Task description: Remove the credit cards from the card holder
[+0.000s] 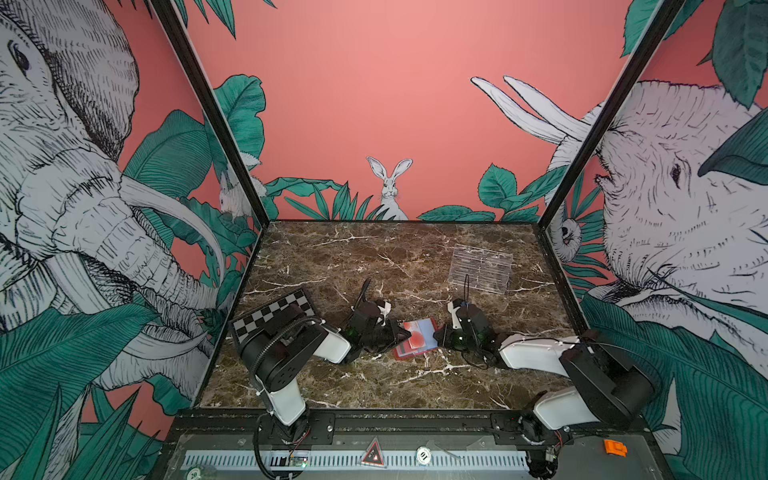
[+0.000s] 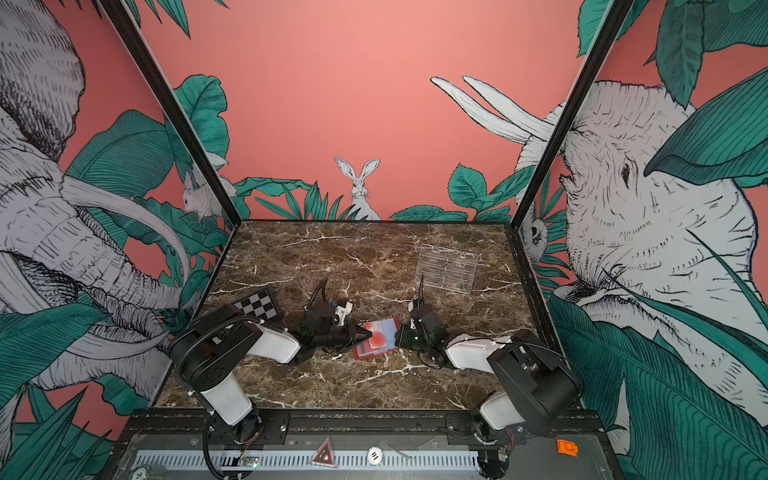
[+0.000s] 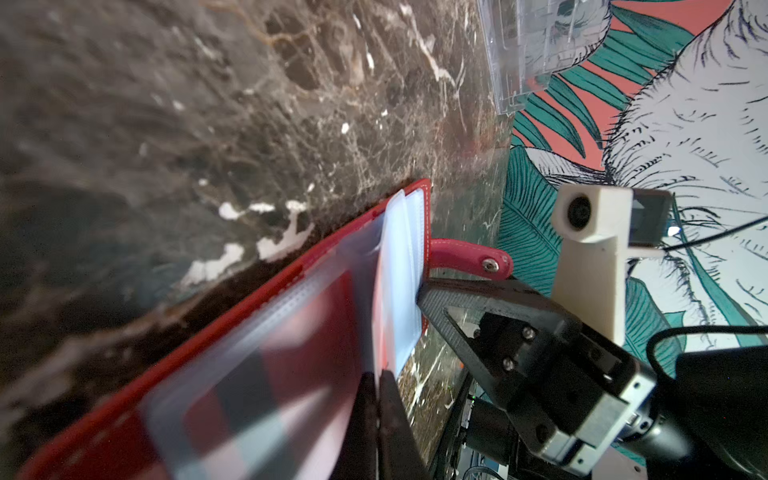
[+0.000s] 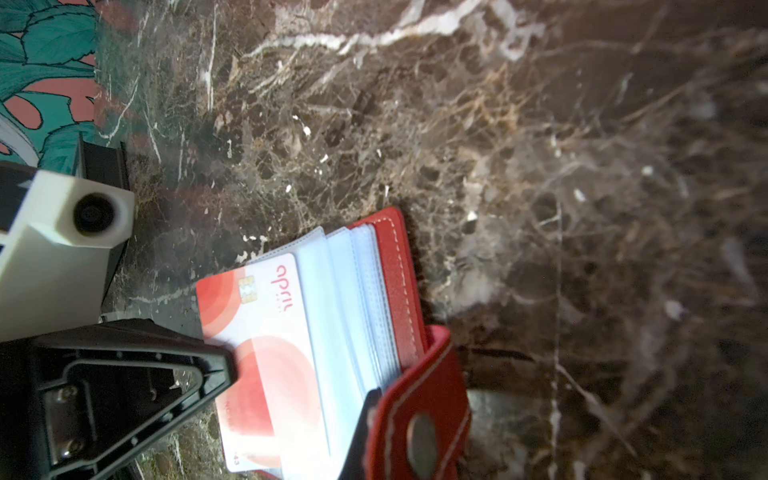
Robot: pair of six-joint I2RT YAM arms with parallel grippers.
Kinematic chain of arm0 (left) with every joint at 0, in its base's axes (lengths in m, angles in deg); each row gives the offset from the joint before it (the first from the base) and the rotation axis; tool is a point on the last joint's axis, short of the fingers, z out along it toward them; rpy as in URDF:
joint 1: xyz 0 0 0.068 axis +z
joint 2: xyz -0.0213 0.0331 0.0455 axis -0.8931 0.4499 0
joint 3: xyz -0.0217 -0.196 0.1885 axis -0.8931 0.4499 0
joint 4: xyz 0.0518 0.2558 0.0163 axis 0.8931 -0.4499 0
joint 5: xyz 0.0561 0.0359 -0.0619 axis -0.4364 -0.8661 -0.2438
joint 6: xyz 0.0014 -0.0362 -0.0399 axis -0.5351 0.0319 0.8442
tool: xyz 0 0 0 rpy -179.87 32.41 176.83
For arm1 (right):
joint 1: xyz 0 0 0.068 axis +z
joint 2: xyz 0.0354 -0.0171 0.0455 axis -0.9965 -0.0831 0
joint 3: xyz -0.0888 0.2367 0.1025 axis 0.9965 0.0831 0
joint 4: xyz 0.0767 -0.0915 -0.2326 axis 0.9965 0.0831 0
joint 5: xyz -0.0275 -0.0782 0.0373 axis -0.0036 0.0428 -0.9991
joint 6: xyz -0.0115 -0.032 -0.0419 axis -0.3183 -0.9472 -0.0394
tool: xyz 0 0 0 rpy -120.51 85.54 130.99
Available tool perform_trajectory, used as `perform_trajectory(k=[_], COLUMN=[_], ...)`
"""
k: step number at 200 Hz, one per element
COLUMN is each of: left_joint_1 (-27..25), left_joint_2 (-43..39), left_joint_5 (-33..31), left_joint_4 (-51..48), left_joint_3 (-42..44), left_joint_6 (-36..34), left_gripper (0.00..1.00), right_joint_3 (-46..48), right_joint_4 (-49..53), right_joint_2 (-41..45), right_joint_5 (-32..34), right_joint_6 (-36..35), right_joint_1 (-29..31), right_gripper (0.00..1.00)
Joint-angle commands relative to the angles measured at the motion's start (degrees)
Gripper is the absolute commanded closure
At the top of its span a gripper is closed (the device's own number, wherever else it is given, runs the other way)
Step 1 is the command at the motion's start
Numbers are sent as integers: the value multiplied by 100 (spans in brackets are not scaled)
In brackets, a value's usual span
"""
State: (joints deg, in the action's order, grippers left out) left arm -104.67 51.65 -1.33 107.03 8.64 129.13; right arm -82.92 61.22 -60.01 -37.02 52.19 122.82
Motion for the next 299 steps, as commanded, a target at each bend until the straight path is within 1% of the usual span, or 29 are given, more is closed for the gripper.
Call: perform_trajectory(k=[1, 33, 54, 79, 105, 118, 140, 148, 164, 178, 192, 197, 203, 215, 228, 249, 283, 299], left_joint_1=[54, 89, 89, 89, 89, 89, 89, 89, 89, 89, 89, 89, 89, 89, 89, 89, 89, 89], left_joint_2=[-339, -861, -1195, -1577, -1735, -1778, -1889, -1958, -2063, -2067, -2005, -1981, -1956, -1951, -1973, -2019, -2090, -2117], left_joint_5=[15, -65, 31, -82, -27, -5, 75, 75, 23, 93, 294, 347, 387, 428, 450, 495, 485, 463], left_joint_4=[-683, -1270, -2054, -2803, -3153, -3156, -3120, -3102, -2977, -2593, -2066, -1904, -1737, -1475, -1460, -1524, -1510, -1499], left_joint_3=[49, -17, -309, -589, -794, -828, -922, -949, -960, -934, -918, -920, -918, -923, -969, -1011, -965, -932], left_joint_6=[-278, -530, -874, -1238, -1402, -1377, -1452, -1465, -1418, -1249, -1012, -935, -859, -767, -792, -863, -945, -1038], left_gripper=[100, 100, 100, 100, 100, 100, 100, 100, 100, 100, 100, 100, 100, 100, 100, 100, 100, 100], right_joint_3=[89, -164, -260, -288, -364, -459, -689, -744, -824, -908, -1085, -1183, -1314, -1553, -1682, -1728, -1760, -1792], right_joint_4=[910, 1463, 1716, 1838, 2128, 2364, 3176, 3414, 3799, 3999, 4307, 4486, 4718, 5151, 5394, 5371, 5423, 5384], right_joint_2=[82, 314, 473, 733, 1070, 1284, 1783, 1967, 2337, 2725, 3072, 3140, 3187, 3196, 3187, 3229, 3099, 2926], right_joint_5=[143, 208, 221, 265, 424, 510, 893, 936, 897, 624, 540, 550, 580, 625, 523, 240, 406, 373], right_joint_6=[1, -67, -7, 72, -6, -168, -555, -669, -897, -1033, -1194, -1284, -1406, -1627, -1800, -1846, -1847, -1909], right_joint_1=[65, 64, 65, 69, 63, 65, -23, -120, -340, -622, -873, -968, -1078, -1295, -1485, -1704, -1931, -2094], right_gripper=[100, 100, 100, 100, 100, 95, 89, 84, 68, 53, 34, 30, 27, 23, 23, 23, 24, 25])
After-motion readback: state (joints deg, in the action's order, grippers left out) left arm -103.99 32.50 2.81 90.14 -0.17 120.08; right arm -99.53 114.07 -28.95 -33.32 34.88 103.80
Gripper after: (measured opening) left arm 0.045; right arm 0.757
